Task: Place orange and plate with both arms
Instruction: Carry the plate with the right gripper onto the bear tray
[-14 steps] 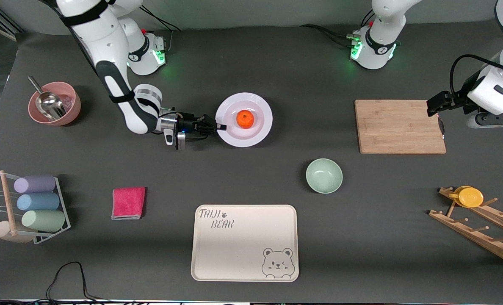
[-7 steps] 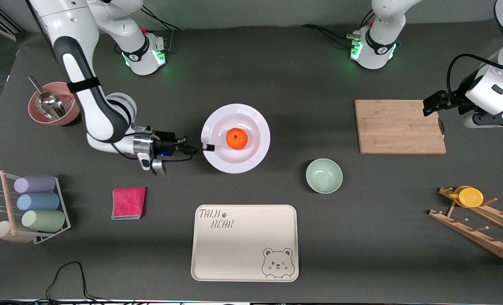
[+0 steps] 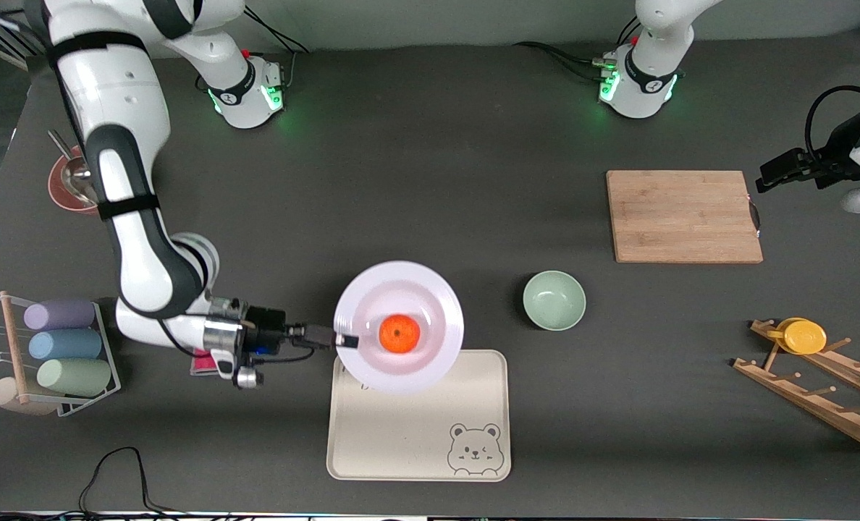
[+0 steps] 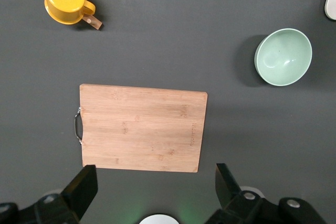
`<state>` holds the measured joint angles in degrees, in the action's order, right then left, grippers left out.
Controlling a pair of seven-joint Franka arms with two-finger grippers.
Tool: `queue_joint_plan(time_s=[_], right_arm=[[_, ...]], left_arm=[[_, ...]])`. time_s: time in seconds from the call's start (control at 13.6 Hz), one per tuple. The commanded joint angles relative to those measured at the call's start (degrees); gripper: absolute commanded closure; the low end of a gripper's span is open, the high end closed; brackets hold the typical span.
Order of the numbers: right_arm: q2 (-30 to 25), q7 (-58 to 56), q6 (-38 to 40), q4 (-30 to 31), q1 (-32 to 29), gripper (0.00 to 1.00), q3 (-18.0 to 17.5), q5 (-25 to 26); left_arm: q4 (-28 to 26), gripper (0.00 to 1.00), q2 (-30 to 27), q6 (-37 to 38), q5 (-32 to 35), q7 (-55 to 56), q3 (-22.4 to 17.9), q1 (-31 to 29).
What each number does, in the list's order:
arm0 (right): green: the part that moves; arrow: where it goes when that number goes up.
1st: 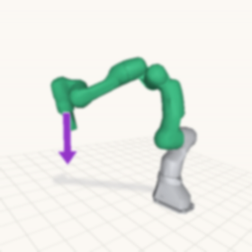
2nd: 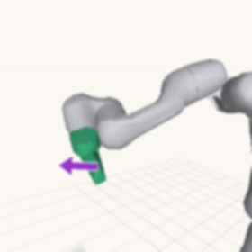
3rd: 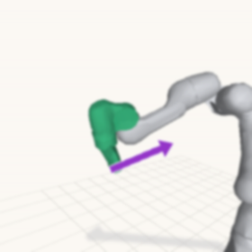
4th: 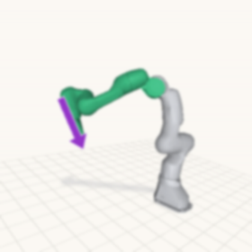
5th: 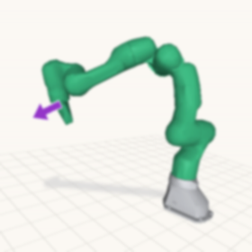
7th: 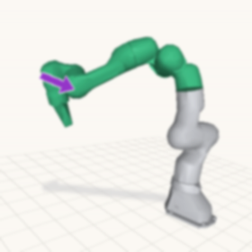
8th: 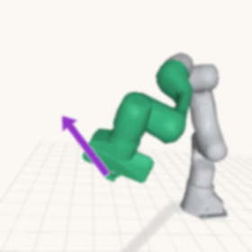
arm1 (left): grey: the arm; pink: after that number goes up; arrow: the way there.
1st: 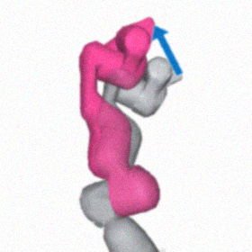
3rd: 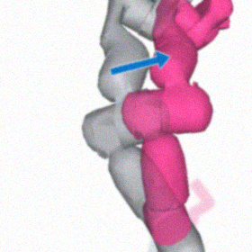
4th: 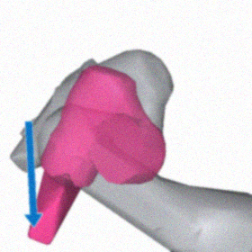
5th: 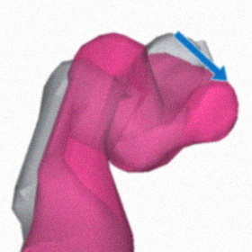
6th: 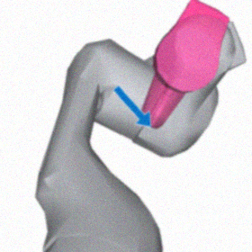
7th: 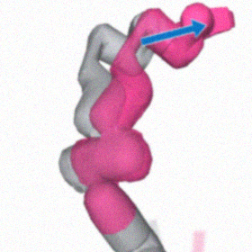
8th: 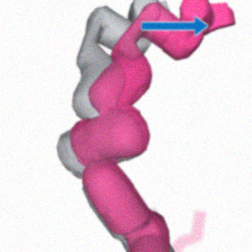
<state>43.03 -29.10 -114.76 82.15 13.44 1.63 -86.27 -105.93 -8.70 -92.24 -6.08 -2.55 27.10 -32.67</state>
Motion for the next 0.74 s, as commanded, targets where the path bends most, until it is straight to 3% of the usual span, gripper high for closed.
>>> queue_joint_plan(time_s=[0.0,0.07,0.22,0.66], right_arm=[[17.73,4.14,-1.33,-22.93,-0.34,1.00,-0.31,1.46],[21.70,4.05,-3.35,-27.69,-0.26,1.00,-0.31,1.55],[26.38,3.26,-4.59,-31.33,-0.26,1.00,-0.22,1.63],[32.02,-2.36,-9.51,-34.68,0.01,1.00,-0.40,2.78]], left_arm=[[-0.42,0.00,-1.32,1.01,-0.87,-0.96,-0.38,-0.02],[-0.33,0.00,-1.32,1.09,-0.87,-0.70,-0.29,-0.02],[-0.07,0.00,-1.40,1.18,-0.87,-0.35,-0.38,-0.11],[0.46,0.00,-0.79,-0.14,-0.87,1.06,-0.38,-0.02]])
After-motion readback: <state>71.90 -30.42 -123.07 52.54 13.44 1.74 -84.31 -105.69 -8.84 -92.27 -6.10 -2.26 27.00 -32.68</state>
